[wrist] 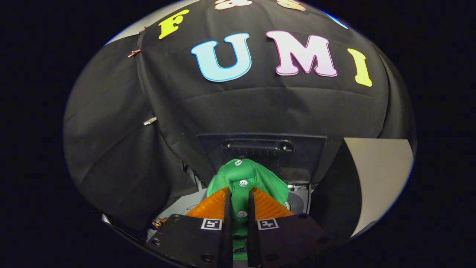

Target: Put the clothes into the washing machine and then close the washing machine lid.

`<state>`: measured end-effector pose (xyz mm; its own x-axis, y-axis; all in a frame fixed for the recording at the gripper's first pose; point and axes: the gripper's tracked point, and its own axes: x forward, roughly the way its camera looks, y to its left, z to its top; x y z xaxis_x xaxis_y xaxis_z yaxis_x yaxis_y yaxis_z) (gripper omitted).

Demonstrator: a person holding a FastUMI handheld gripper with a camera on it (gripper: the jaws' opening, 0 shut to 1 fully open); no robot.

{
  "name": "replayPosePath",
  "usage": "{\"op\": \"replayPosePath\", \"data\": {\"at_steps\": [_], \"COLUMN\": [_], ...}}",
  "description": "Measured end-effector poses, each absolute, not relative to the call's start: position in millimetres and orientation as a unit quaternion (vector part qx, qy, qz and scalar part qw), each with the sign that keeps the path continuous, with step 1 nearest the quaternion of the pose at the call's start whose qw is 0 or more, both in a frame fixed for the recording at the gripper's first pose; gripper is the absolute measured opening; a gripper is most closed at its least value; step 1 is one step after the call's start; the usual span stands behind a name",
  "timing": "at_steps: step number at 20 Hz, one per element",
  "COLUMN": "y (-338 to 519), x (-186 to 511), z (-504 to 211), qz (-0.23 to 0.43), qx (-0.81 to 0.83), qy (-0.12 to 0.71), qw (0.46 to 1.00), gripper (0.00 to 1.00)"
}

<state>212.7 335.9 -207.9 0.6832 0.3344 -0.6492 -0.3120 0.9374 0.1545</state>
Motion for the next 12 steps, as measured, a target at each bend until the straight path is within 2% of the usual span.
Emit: {"op": "replayPosePath", "data": {"at_steps": [12], "y": [326.1], "x": [242.7], "z": [-351.8], "qz": [0.133], "qx": [-0.009], "qy": [0.404], "qw": [0.905], "gripper": [0.20]}}
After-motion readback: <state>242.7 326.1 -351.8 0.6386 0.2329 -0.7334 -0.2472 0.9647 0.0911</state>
